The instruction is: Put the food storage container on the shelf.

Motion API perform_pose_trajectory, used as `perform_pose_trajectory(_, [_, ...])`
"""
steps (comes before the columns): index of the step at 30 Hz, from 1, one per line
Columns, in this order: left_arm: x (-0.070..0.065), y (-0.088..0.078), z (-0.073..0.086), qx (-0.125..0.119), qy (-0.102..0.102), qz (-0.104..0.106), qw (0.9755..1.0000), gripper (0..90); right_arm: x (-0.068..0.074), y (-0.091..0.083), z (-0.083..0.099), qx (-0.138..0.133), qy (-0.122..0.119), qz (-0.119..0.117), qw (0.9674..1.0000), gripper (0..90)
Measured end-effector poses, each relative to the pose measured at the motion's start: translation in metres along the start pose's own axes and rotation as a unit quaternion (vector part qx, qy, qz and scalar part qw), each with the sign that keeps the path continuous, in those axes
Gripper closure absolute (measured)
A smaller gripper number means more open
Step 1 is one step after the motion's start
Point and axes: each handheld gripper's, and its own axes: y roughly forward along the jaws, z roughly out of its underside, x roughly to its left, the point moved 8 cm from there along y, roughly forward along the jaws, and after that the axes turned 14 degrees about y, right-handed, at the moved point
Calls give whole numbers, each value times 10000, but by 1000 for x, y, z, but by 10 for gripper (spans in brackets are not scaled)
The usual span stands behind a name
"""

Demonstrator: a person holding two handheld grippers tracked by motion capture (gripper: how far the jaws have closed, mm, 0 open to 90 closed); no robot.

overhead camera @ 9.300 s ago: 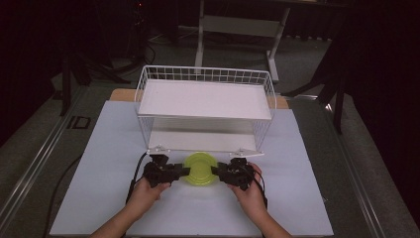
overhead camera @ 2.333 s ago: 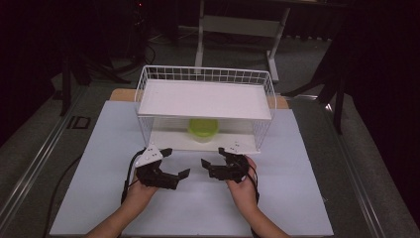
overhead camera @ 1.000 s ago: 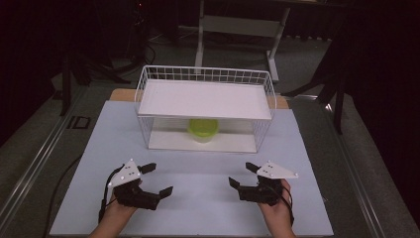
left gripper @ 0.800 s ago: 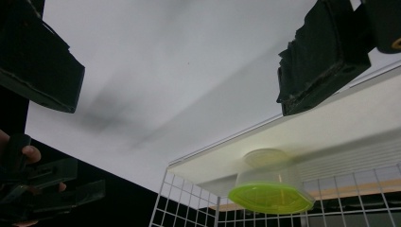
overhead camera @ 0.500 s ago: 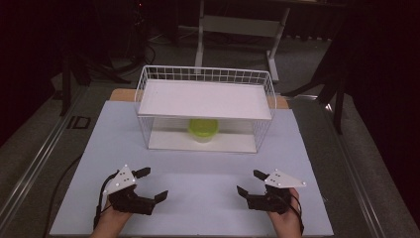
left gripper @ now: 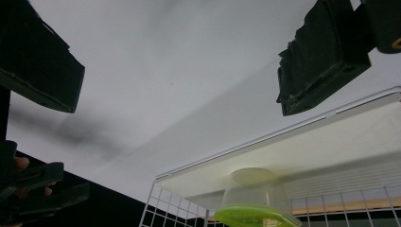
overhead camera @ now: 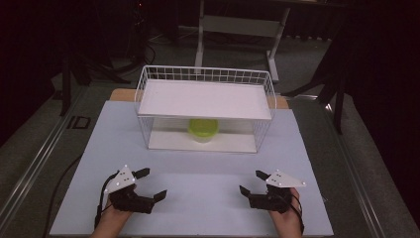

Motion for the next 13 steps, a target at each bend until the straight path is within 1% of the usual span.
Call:
perform_pose_trajectory(3, [1,-1,-2,-51,-12,-17,10000,22,-1,0,0,-11,91,-74,9999,189])
perform_pose_trajectory(6, [1,-3,-4,-140,-46,-15,9999,22,-2,2,0,9,119,-86,9999,189])
perform_pose_trajectory(8, [1,-3,-5,-148,-34,-19,9999,22,-1,3,1,35,105,-84,9999,189])
perform_pose_trajectory(11, [1,-4,-5,-151,-77,-8,9999,22,1,5,2,65,71,-95,9999,189])
perform_pose_trajectory(13, [1,-4,-5,-144,-59,-17,9999,22,3,6,2,82,64,-115,9999,189])
